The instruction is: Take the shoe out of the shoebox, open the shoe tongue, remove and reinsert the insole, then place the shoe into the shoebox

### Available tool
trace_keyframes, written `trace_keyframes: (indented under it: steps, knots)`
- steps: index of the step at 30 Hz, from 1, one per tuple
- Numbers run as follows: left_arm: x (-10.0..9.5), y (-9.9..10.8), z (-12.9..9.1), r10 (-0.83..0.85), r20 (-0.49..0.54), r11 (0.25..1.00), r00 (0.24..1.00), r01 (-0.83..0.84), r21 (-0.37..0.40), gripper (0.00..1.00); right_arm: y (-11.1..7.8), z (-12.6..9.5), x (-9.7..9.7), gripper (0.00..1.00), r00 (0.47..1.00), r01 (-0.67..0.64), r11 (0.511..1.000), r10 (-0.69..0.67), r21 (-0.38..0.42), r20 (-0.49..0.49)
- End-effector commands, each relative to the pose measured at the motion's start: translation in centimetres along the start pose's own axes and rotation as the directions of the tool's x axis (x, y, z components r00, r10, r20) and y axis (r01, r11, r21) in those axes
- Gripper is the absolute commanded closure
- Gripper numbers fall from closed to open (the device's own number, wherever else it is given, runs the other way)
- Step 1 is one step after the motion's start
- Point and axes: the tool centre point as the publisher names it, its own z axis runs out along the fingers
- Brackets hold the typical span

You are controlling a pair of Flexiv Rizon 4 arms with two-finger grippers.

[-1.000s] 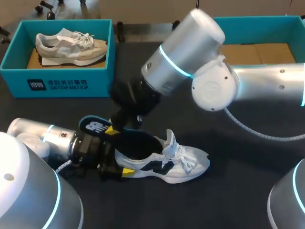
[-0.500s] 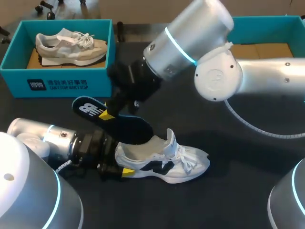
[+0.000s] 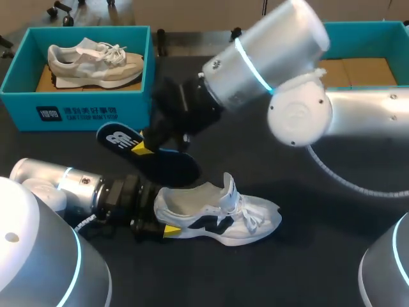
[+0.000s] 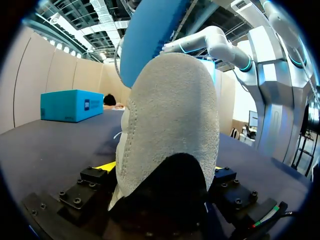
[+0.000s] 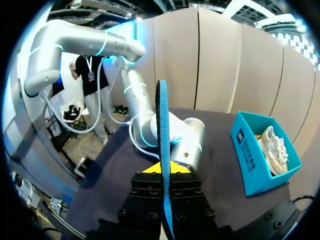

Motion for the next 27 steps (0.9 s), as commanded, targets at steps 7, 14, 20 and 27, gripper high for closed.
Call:
trace_keyframes:
  steps: [7,14,20,27]
  knots:
    - [0.0,0.2,0.0,0.0,0.002,1.0,1.0,0.0,0.001,1.0,0.2,-5.6,2.9,1.0,0.999,0.03,0.994,-0.027,-0.101,0.034]
    - [0.0,0.2,0.0,0.0,0.002,1.0,1.0,0.0,0.001,1.0,0.2,-5.6,2.9,1.0,0.999,0.03,0.994,-0.027,-0.101,0.034]
    - [0.0,0.2,0.0,0.0,0.002,1.0,1.0,0.0,0.001,1.0,0.2,-5.6,2.9,1.0,0.999,0.03,0.994,-0.027,-0.101,0.034]
    - [0.0,0.2,0.0,0.0,0.002,1.0,1.0,0.0,0.001,1.0,-1.8,-12.6,2.3,1.0,0.997,-0.007,0.997,0.013,-0.078,0.073]
